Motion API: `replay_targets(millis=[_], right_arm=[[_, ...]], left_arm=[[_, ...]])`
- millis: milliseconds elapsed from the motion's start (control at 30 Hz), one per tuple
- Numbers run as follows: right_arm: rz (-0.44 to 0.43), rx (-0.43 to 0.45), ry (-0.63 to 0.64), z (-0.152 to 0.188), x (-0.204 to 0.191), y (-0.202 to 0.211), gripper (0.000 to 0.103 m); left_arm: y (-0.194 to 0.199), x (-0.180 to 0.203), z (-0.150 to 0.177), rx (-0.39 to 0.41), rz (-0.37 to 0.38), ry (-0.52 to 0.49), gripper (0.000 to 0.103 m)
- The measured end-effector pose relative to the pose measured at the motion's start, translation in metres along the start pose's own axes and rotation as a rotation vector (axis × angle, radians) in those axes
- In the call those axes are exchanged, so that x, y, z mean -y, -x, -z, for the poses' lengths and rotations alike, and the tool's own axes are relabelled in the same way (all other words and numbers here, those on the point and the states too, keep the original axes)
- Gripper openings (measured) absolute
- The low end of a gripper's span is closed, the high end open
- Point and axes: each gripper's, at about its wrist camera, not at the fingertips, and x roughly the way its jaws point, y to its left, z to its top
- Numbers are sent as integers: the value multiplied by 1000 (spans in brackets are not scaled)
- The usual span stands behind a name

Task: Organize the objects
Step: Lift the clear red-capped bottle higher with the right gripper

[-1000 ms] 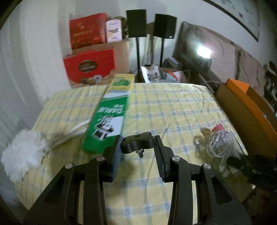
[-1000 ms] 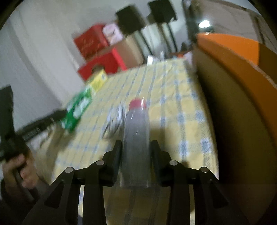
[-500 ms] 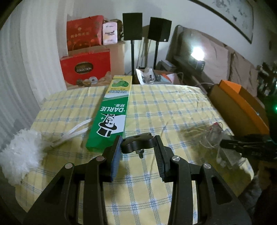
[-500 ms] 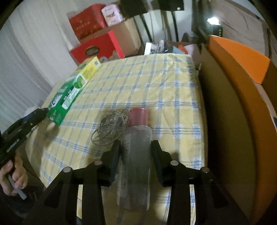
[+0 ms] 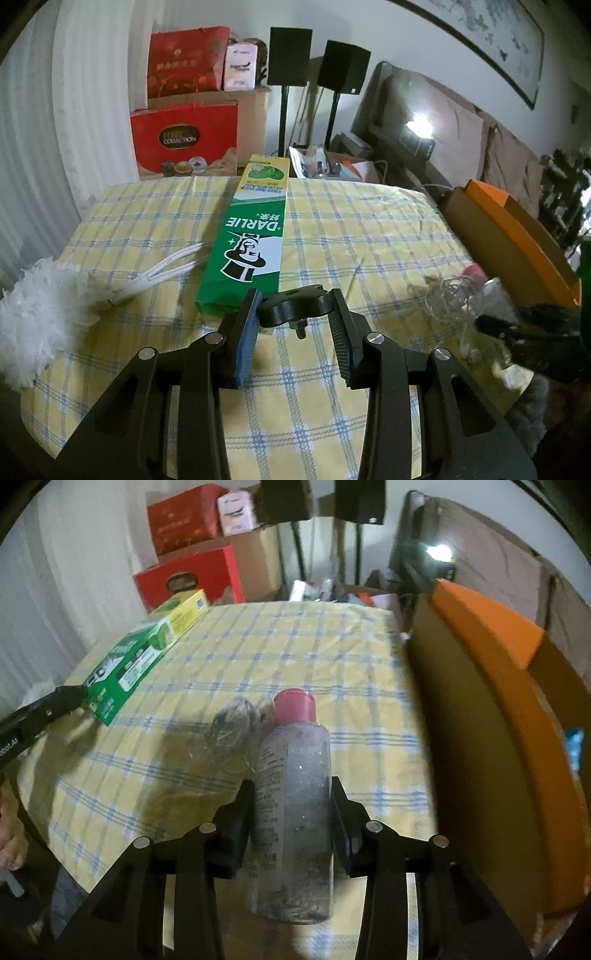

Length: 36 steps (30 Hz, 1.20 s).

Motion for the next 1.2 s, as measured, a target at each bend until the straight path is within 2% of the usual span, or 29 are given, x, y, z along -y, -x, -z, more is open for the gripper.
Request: replay_targets(millis=[133, 200, 267, 367, 600, 700, 800, 833, 967, 1133, 1200], right_arm=[[45, 55, -34, -9, 7, 33, 39], [20, 71, -38, -11, 3, 43, 39], [-46, 66, -25, -13, -10, 45, 39], [-130, 8, 37, -12, -37, 29, 39], [-217, -127, 121, -5, -83, -9, 39], [-236, -149, 155, 2, -101, -21, 39], [-205, -144, 178, 4, -109, -22, 39], [-166, -140, 194, 3, -112, -22, 39], [39, -146, 291, 9, -120, -21, 55], [106, -143, 300, 12, -114, -18, 72], [107, -149, 293, 9, -110, -20, 79]], left_arm=[[3, -8, -2, 4, -2, 26, 34], [7, -13, -2, 9, -3, 39, 34], [10, -18, -2, 12, -12, 46, 34], [11, -24, -3, 7, -21, 75, 34], [14, -26, 1, 6, 3, 96, 34], [12, -26, 2, -4, 16, 99, 34], [12, -30, 2, -4, 16, 103, 34], [13, -31, 3, -4, 15, 107, 34], [10, -39, 3, -14, 11, 132, 34], [7, -44, 5, -21, 13, 145, 34], [7, -44, 5, -26, 18, 147, 34]])
